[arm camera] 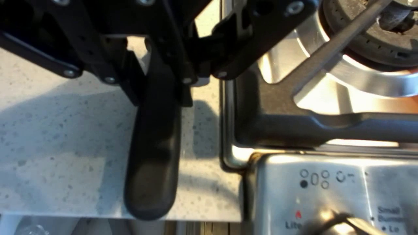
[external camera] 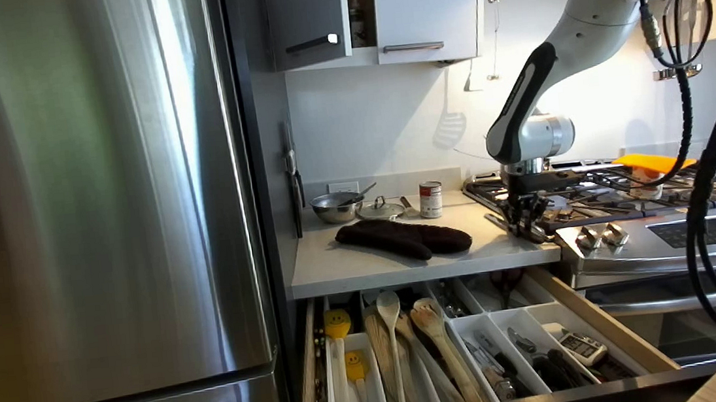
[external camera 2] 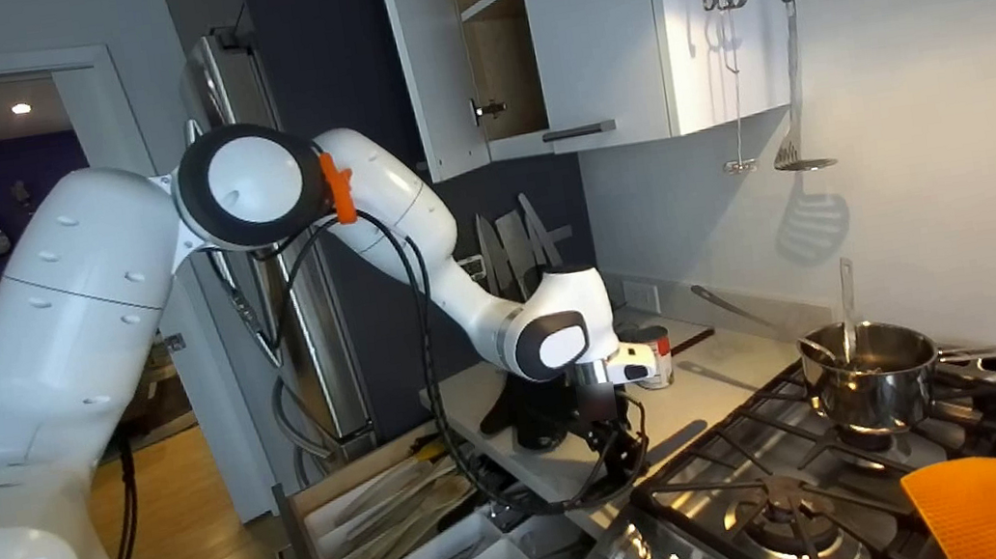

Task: Put the black utensil in the drawer

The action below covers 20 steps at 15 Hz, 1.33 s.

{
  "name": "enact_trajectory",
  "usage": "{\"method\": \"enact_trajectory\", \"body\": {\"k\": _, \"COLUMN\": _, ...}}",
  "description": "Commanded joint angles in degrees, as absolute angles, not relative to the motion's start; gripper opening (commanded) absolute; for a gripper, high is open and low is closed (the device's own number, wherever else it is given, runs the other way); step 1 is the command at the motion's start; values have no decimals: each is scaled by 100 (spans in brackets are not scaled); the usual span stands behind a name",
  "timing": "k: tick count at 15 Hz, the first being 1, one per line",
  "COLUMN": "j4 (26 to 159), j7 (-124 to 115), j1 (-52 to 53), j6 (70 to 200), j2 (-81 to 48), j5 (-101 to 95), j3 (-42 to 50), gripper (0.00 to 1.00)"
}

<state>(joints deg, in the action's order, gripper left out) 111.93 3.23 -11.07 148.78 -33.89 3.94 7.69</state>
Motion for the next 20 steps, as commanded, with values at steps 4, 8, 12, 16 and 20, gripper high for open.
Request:
{"method": "enact_trajectory", "body": {"k": 4, "j4": 13209, "j7": 2068, "j1": -2003, "j6": 15491, "j2": -1820, "j5": 958, "j3": 145, "gripper": 8}}
{"method": "enact_trajectory", "body": {"k": 8, "j4": 14209, "j7": 3545, "j1": -2416, "j6": 15559, "j2": -945, "j5": 1879, "j3": -292, "gripper": 8}}
{"method": "enact_trajectory", "body": {"k": 12, "j4": 15034, "j7": 4621, "j1": -2119, "j6": 15317, "j2": -83, "j5": 2838, "j3": -185, "gripper": 8}}
{"method": "enact_trajectory", "body": {"k": 16, "j4": 15665, "j7": 4815, "j1": -1553, "j6": 14849, "j2": 576, "j5": 2854, "j3": 213, "gripper": 8}}
{"method": "enact_trajectory", "body": {"k": 20, "j4": 16004, "j7": 4760, "j1": -1036, "j6": 14441, "j2": 946, "j5": 2664, "j3": 498, "gripper": 8}}
